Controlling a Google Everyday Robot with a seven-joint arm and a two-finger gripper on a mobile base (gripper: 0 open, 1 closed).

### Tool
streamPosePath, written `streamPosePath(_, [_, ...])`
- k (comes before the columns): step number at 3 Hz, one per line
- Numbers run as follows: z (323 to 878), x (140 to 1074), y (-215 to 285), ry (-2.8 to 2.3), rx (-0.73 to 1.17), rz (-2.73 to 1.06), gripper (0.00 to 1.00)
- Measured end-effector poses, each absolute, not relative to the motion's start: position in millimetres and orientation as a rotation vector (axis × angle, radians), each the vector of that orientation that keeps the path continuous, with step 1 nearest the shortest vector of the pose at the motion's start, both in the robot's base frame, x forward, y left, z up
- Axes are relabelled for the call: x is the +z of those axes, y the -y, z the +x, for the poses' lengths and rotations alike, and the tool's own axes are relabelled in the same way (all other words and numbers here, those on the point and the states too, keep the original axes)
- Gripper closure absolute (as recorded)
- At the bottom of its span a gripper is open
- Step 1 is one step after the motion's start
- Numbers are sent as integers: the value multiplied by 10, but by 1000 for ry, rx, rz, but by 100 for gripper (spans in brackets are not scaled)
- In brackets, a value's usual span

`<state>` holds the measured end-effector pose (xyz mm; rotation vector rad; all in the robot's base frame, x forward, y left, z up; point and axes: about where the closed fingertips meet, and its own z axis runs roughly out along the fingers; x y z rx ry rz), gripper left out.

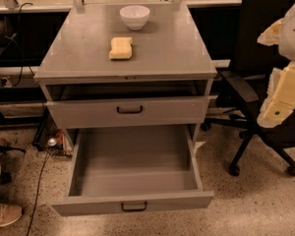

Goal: Place sponge into middle drawer

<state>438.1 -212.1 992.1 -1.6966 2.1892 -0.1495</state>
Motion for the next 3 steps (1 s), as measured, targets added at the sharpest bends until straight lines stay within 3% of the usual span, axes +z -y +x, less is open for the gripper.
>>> streamPosePath(1, [4381, 9921, 2121, -2189, -150, -1696, 0])
streamPosePath(3, [5587, 9529, 1905, -2234, 108, -1274, 0])
